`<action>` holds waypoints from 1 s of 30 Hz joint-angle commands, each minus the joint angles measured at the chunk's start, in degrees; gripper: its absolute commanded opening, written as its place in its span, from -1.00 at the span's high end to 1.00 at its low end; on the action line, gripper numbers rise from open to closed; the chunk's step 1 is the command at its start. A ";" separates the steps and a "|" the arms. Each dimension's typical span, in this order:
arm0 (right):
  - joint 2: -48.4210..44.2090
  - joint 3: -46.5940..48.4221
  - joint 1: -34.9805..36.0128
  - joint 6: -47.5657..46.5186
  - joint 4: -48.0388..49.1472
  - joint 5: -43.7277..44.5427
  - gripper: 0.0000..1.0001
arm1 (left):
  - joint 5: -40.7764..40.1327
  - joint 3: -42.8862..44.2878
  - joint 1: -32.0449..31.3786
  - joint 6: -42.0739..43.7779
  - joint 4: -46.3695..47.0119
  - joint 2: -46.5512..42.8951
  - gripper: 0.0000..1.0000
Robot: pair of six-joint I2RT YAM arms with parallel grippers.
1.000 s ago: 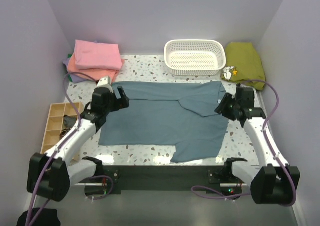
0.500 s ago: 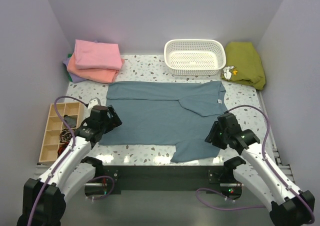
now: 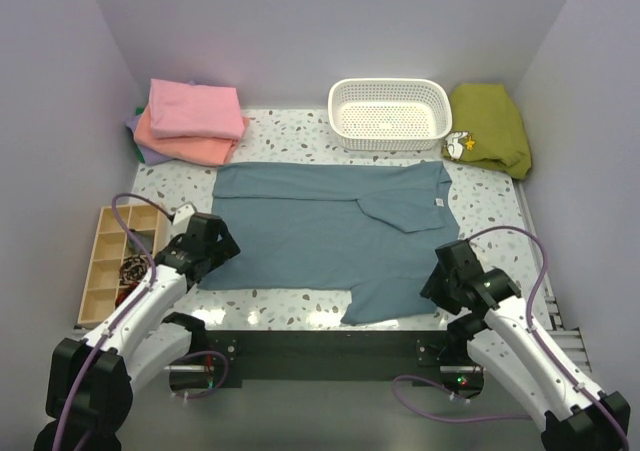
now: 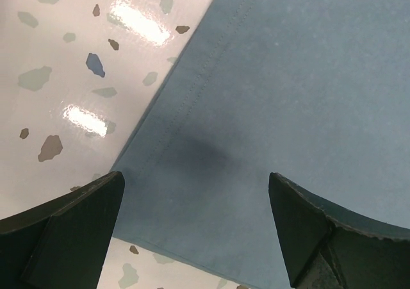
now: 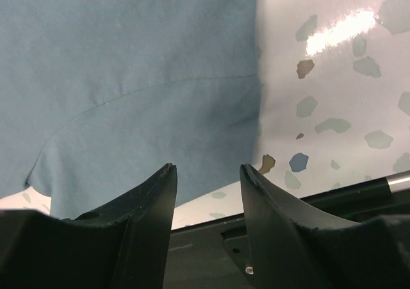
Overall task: Fold and stack the t-shirts
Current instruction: Grap the side of the flattened tshirt closest away from the robot with both arms
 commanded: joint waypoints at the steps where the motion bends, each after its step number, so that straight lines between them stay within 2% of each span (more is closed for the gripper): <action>1: -0.09 0.76 0.64 2.93 -3.07 0.75 0.05 | -2.47 0.90 -0.20 -2.06 -1.05 0.20 -1.00; 12: 7.12 2.17 1.52 3.99 -3.87 -0.22 0.00 | -1.95 1.95 -0.20 -2.24 -1.32 5.65 -1.00; 22: 7.30 -2.66 1.43 5.40 4.11 -1.54 -0.01 | -0.45 0.28 -0.20 -2.15 1.23 7.76 -1.00; 28: 11.25 -2.93 1.43 4.70 6.33 -0.58 -0.01 | 0.60 -0.59 -0.20 -2.15 1.76 7.76 -1.00; 30: 10.91 -2.84 1.52 4.26 6.94 -0.14 0.08 | 0.95 -1.47 -0.20 -2.33 2.72 7.59 -1.00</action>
